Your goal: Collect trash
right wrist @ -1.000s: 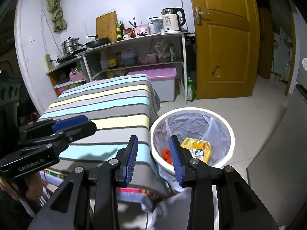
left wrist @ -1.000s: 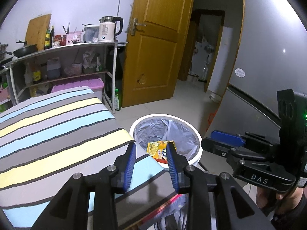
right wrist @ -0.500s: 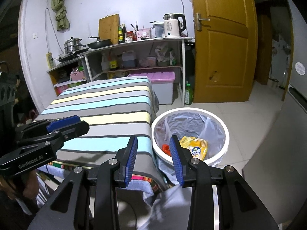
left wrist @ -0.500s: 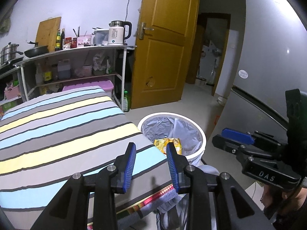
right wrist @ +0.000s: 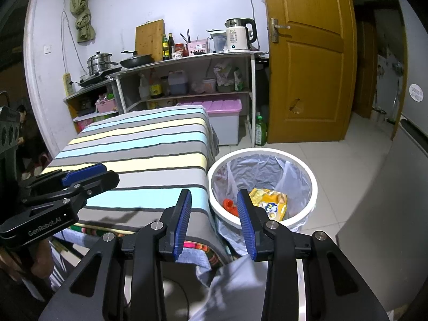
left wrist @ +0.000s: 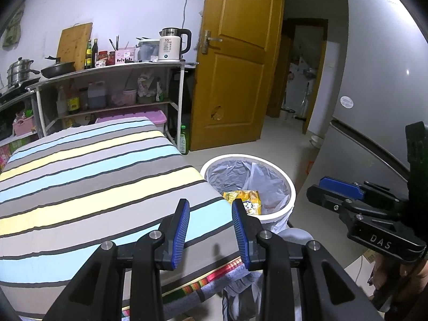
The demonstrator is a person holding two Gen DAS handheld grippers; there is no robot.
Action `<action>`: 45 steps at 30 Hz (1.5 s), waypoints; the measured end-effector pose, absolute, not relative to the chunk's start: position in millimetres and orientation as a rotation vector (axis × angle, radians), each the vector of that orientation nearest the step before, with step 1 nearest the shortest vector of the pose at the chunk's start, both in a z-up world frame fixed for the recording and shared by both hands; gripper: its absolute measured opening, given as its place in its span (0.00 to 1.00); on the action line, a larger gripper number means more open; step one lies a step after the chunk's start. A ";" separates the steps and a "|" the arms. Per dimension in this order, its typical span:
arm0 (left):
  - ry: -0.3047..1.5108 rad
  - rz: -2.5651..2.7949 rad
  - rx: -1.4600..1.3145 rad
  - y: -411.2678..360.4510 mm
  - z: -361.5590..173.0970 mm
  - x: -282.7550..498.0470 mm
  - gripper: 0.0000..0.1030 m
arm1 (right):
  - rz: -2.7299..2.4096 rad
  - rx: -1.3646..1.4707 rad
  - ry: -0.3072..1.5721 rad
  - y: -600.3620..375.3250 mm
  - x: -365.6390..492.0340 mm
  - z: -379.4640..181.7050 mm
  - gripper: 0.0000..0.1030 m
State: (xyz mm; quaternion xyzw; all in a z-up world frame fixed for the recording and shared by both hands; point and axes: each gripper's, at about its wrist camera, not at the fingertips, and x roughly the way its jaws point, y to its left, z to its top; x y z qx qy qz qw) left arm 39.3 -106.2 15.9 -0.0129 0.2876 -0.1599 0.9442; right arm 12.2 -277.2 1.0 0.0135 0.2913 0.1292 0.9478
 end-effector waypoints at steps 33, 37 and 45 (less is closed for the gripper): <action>0.591 -0.310 -0.027 -102.7 13.3 41.0 0.31 | 0.267 0.024 0.605 -277.3 18.7 -2.6 0.36; 0.593 -0.310 -0.027 -102.7 11.8 40.6 0.31 | 0.266 0.023 0.604 -276.6 18.9 -1.7 0.36; 0.591 -0.305 -0.023 -102.7 8.1 39.5 0.31 | 0.266 0.023 0.606 -274.9 18.1 -2.0 0.36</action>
